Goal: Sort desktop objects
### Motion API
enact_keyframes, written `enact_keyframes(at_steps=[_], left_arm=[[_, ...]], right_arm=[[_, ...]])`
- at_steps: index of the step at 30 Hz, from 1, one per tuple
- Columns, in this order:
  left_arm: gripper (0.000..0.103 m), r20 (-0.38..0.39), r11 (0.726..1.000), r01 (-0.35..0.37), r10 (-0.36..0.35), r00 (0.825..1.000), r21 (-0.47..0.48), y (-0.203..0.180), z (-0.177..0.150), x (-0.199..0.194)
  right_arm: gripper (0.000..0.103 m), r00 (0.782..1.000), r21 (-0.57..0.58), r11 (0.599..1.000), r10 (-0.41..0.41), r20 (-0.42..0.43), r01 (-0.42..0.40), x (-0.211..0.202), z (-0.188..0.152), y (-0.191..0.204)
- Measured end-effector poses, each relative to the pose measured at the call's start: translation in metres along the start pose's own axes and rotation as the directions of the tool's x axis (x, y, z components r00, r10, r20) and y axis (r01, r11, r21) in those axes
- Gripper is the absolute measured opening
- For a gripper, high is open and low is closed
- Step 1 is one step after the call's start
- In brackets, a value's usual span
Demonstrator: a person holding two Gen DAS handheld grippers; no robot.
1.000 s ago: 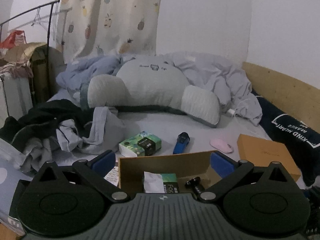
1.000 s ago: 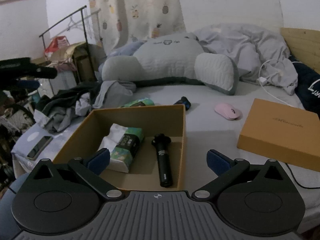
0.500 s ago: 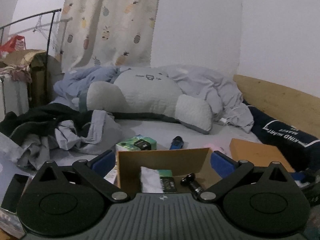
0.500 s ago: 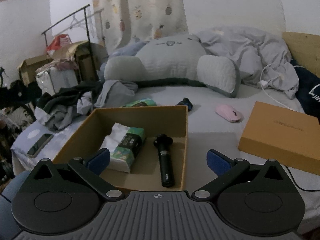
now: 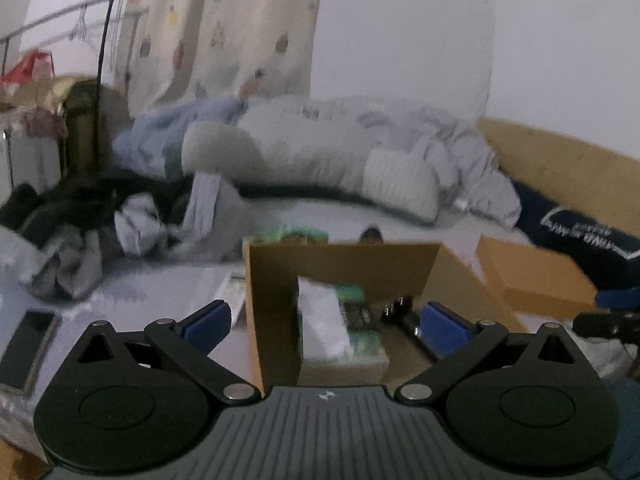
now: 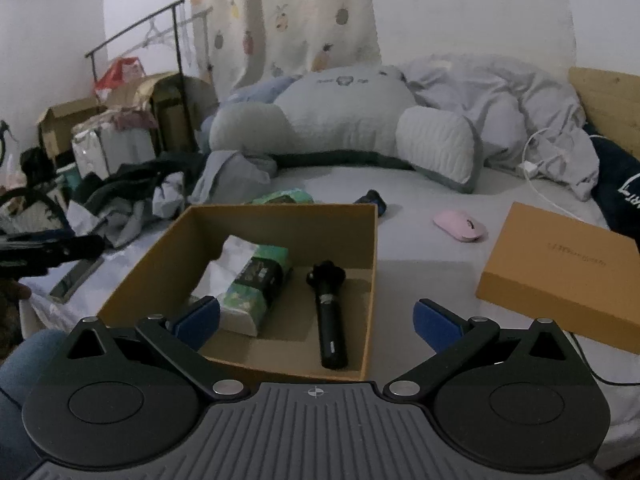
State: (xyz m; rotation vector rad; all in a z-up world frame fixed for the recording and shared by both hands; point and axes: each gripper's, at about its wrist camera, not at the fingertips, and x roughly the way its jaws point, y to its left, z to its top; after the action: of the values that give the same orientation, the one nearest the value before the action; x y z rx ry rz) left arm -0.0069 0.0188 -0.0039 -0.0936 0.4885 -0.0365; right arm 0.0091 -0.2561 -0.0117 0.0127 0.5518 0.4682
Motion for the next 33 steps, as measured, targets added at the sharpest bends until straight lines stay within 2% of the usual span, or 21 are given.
enact_keyframes(at_steps=[3, 8, 33], left_arm=[[0.103, -0.050, 1.000, -0.007, 0.007, 0.999, 0.001, 0.001, -0.008, 0.005], [0.103, -0.079, 1.000, -0.017, 0.019, 0.997, 0.023, 0.001, -0.012, 0.011], [0.103, -0.130, 1.000, -0.017, 0.019, 0.991, 0.017, 0.001, -0.017, 0.026]], right_arm=[[0.103, 1.000, -0.027, 1.000, 0.014, -0.012, -0.014, 0.002, -0.002, 0.005], [0.103, 0.999, -0.038, 0.999, 0.028, -0.026, -0.029, 0.004, -0.004, 0.010], [0.103, 0.999, -0.001, 1.000, 0.019, -0.049, -0.019, 0.012, -0.006, -0.002]])
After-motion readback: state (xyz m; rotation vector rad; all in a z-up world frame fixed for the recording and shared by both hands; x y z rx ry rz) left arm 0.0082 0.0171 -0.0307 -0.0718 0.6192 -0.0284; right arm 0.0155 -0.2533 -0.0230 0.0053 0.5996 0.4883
